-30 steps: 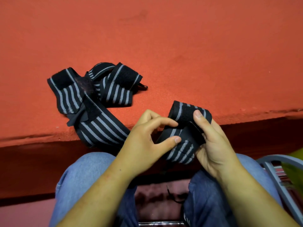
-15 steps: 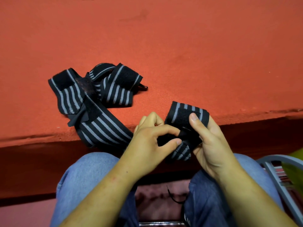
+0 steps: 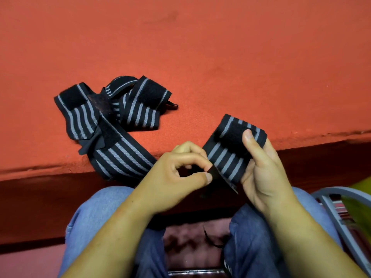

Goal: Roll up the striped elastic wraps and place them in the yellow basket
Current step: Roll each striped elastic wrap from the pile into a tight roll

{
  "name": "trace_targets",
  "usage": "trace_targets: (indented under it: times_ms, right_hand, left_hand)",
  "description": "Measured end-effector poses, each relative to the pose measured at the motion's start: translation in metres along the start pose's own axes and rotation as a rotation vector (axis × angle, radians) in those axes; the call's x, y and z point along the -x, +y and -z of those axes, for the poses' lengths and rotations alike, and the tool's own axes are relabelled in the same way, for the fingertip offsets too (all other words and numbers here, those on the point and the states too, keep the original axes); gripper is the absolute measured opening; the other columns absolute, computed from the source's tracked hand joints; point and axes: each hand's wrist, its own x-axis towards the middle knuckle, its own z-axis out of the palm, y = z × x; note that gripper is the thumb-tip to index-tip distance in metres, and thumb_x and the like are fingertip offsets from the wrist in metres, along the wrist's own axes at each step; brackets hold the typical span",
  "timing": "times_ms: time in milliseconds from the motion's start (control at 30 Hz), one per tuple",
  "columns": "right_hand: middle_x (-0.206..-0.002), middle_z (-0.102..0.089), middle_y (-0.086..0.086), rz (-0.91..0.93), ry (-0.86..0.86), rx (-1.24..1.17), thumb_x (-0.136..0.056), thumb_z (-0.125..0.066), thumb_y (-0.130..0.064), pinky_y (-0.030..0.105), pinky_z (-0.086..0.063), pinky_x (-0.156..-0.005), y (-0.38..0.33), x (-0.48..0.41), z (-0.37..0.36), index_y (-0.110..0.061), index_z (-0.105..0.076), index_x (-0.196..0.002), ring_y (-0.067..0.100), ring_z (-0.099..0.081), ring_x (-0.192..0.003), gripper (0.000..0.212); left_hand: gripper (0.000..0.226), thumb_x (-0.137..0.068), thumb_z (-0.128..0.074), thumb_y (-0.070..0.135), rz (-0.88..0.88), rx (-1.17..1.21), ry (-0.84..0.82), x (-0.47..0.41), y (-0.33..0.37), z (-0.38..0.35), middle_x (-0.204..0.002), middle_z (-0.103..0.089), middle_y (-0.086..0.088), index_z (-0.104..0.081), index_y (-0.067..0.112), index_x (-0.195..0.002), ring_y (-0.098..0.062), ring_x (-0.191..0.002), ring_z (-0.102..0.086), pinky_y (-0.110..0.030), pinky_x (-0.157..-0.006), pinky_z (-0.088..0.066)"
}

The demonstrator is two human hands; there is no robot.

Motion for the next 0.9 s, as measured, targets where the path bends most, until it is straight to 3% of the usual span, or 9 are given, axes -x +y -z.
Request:
trace_targets:
  times_ms: [100, 167, 333, 433, 500, 633, 700, 800, 900]
  right_hand:
    - [-0.13, -0.072, 0.015, 0.015, 0.066, -0.056, -0.094, -0.064, -0.033, 0.058, -0.051, -0.107, -0.003, -0.003, 0.001, -0.01, -0.059, -0.137, 0.031, -0.07, -0.12, 0.05]
    - [-0.129, -0.072, 0.014, 0.009, 0.074, -0.06, -0.093, -0.064, -0.034, 0.054, -0.054, -0.105, -0.003, -0.004, 0.001, -0.011, -0.059, -0.137, 0.03, -0.07, -0.119, 0.051]
    - [-0.118, -0.076, 0.009, -0.003, 0.057, -0.068, -0.093, -0.064, -0.032, 0.039, -0.062, -0.086, -0.003, -0.003, 0.002, -0.014, -0.062, -0.133, 0.026, -0.074, -0.112, 0.044]
    - [-0.121, -0.075, 0.009, -0.021, 0.023, -0.075, -0.093, -0.064, -0.029, 0.039, -0.062, -0.087, -0.004, -0.002, 0.002, -0.013, -0.06, -0.135, 0.026, -0.073, -0.114, 0.045]
    - [-0.126, -0.073, 0.014, -0.04, -0.017, -0.061, -0.093, -0.064, -0.028, 0.046, -0.06, -0.095, -0.002, 0.0, 0.002, -0.011, -0.059, -0.137, 0.03, -0.071, -0.118, 0.048]
    - [-0.132, -0.067, 0.025, -0.08, -0.15, -0.007, -0.093, -0.068, -0.025, 0.062, -0.052, -0.105, 0.0, 0.005, 0.001, -0.009, -0.057, -0.135, 0.043, -0.066, -0.123, 0.047]
    - [-0.125, -0.071, 0.021, -0.087, -0.21, 0.043, -0.091, -0.067, -0.022, 0.052, -0.058, -0.1, -0.001, 0.006, 0.0, -0.013, -0.058, -0.132, 0.036, -0.069, -0.115, 0.043]
    - [-0.115, -0.072, 0.012, -0.095, -0.304, 0.095, -0.092, -0.071, -0.016, 0.042, -0.062, -0.09, 0.0, 0.007, 0.0, -0.021, -0.06, -0.13, 0.028, -0.071, -0.105, 0.04]
    - [-0.117, -0.072, 0.012, -0.128, -0.341, 0.084, -0.086, -0.066, -0.014, 0.038, -0.062, -0.087, 0.001, 0.006, 0.002, -0.024, -0.06, -0.131, 0.026, -0.072, -0.105, 0.046]
  left_hand:
    - [0.019, -0.08, -0.062, 0.031, 0.009, 0.112, -0.027, 0.001, 0.002, 0.003, -0.09, -0.065, 0.011, -0.066, 0.023, -0.063, -0.003, -0.083, -0.056, -0.015, -0.08, -0.04]
    - [0.031, -0.085, -0.058, 0.031, 0.001, 0.168, -0.026, 0.002, 0.0, 0.004, -0.085, -0.066, 0.003, -0.065, 0.013, -0.061, -0.011, -0.079, -0.059, -0.022, -0.08, -0.044]
    - [0.059, -0.098, -0.044, 0.055, 0.056, 0.235, 0.113, -0.001, -0.005, 0.004, -0.07, -0.066, -0.006, -0.067, 0.016, -0.06, -0.019, -0.073, -0.059, -0.028, -0.079, -0.048]
    - [0.045, -0.093, -0.051, 0.059, 0.069, 0.178, 0.268, -0.004, -0.008, 0.002, -0.077, -0.067, 0.003, -0.071, 0.021, -0.08, -0.012, -0.075, -0.061, -0.031, -0.075, -0.049]
    - [0.039, -0.088, -0.059, 0.058, 0.105, 0.239, 0.297, -0.005, -0.008, 0.001, -0.097, -0.073, 0.008, -0.073, 0.026, -0.103, -0.008, -0.087, -0.067, -0.029, -0.078, -0.053]
    - [0.067, -0.083, -0.061, 0.067, 0.229, 0.243, 0.177, -0.004, -0.007, -0.002, -0.126, -0.071, 0.012, -0.057, 0.033, -0.141, -0.01, -0.109, -0.071, -0.034, -0.094, -0.058]
    - [0.067, -0.091, -0.064, 0.066, 0.242, 0.229, 0.129, -0.003, -0.003, -0.003, -0.123, -0.073, 0.014, -0.052, 0.031, -0.146, -0.005, -0.107, -0.072, -0.026, -0.094, -0.056]
    - [0.061, -0.09, -0.062, 0.05, 0.241, 0.289, 0.14, -0.004, 0.002, -0.002, -0.108, -0.076, 0.011, -0.053, 0.025, -0.146, 0.002, -0.088, -0.072, -0.016, -0.076, -0.053]
    - [0.055, -0.089, -0.065, 0.038, 0.248, 0.337, 0.151, -0.004, 0.003, -0.001, -0.122, -0.075, 0.003, -0.058, 0.022, -0.141, -0.008, -0.106, -0.074, -0.024, -0.084, -0.058]
